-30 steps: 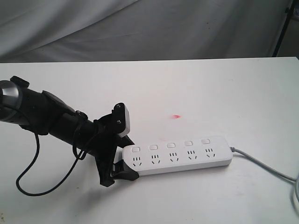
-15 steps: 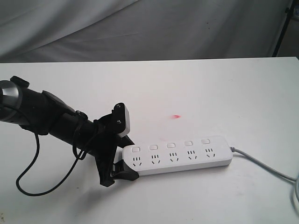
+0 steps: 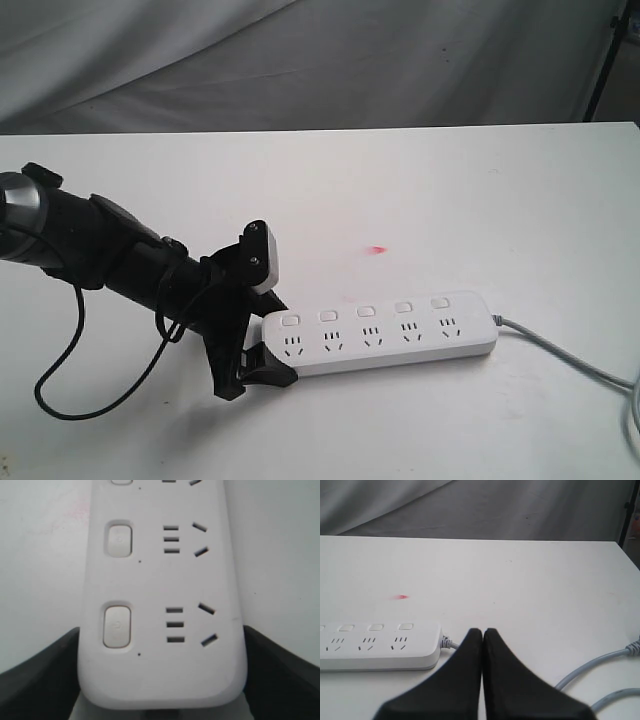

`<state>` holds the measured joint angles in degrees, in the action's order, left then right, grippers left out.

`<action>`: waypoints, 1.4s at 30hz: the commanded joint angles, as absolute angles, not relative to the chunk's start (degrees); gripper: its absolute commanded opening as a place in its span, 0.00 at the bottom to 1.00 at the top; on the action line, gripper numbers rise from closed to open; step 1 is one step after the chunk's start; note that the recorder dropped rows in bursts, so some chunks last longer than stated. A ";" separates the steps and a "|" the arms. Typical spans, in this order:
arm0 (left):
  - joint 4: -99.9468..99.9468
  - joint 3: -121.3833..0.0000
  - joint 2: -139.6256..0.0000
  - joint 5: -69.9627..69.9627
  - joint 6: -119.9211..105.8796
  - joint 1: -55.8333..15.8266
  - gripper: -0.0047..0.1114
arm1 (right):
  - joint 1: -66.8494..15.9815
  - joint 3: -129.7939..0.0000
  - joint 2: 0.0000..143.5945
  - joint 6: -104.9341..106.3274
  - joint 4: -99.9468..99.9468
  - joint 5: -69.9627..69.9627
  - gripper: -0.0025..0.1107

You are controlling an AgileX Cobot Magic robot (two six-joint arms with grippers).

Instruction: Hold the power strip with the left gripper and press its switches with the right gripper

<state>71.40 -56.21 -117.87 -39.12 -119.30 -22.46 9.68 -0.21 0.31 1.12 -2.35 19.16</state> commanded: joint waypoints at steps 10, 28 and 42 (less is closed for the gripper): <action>72.08 -56.29 -117.52 -38.97 -118.30 -22.81 0.54 | 9.81 0.00 0.00 1.04 -2.25 19.08 0.02; 77.83 -56.29 -116.81 -40.78 -116.82 -22.81 0.75 | 9.81 0.00 0.00 1.04 -2.25 19.08 0.02; 82.62 -56.29 -98.26 -40.91 -113.60 -22.81 0.35 | 9.81 0.00 0.00 1.04 -2.25 19.08 0.02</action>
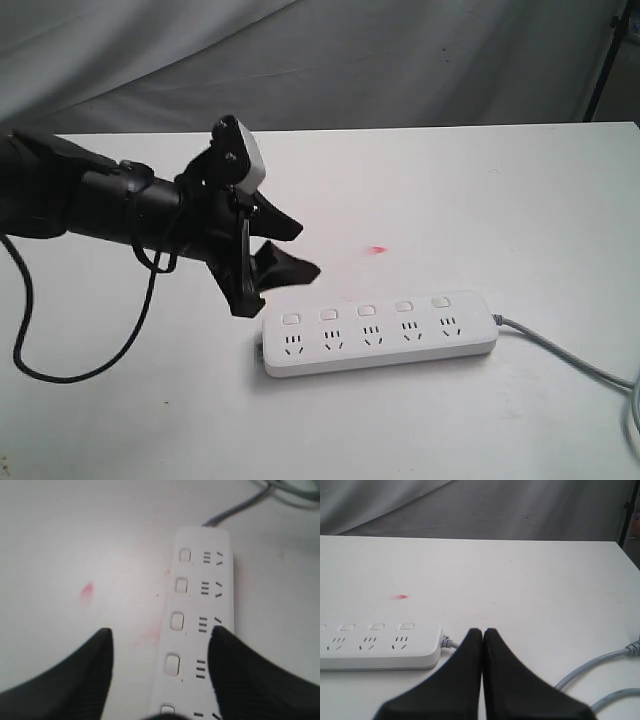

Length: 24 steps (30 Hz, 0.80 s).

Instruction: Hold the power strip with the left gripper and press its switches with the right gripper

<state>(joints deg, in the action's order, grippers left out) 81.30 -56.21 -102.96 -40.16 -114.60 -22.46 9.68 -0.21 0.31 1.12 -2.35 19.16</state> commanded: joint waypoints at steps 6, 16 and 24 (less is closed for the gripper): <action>82.62 -56.29 -88.93 -40.91 -94.67 -22.81 0.04 | 9.81 0.00 0.00 1.04 -2.25 19.08 0.02; 82.25 -56.29 -83.29 -40.80 -88.76 -22.81 0.04 | 9.81 0.00 0.00 1.04 -2.25 19.08 0.02; 81.90 -56.29 -83.29 -40.70 -88.76 -22.81 0.04 | 9.81 0.00 0.00 1.04 -2.25 19.08 0.02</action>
